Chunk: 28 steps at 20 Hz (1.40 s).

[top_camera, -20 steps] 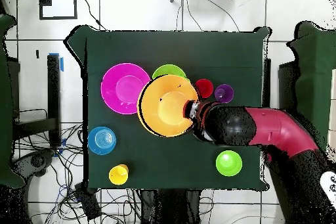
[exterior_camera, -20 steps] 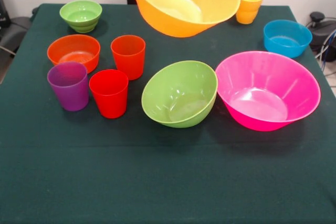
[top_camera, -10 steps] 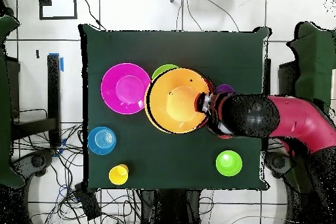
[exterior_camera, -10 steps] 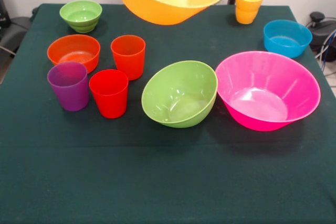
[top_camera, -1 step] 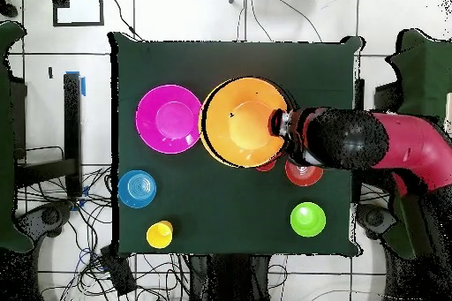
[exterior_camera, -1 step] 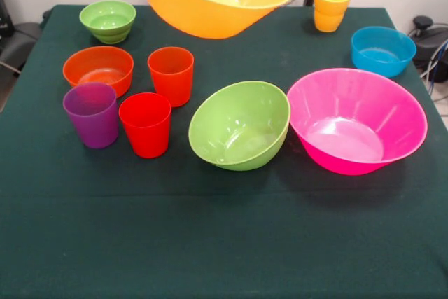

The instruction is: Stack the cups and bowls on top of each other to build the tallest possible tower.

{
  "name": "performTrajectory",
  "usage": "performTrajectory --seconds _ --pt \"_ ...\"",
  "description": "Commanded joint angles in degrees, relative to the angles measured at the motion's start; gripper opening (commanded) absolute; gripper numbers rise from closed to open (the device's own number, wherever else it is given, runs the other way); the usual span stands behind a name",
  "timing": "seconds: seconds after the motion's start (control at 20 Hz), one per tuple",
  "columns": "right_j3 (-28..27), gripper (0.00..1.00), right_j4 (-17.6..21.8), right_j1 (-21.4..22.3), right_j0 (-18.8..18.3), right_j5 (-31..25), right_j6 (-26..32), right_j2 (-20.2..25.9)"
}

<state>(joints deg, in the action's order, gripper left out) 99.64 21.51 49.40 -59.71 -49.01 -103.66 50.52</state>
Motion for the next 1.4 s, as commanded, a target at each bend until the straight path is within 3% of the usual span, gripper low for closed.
performTrajectory --seconds 0.05,0.7,1.4 --pt "-9.6 0.0 5.8 -9.0 1.8 -8.5 23.2 1.8" --pt "-19.7 0.0 8.3 -15.7 4.2 -12.5 29.4 1.2" --pt "-25.0 0.0 8.5 -17.8 5.6 -16.0 31.9 1.0"
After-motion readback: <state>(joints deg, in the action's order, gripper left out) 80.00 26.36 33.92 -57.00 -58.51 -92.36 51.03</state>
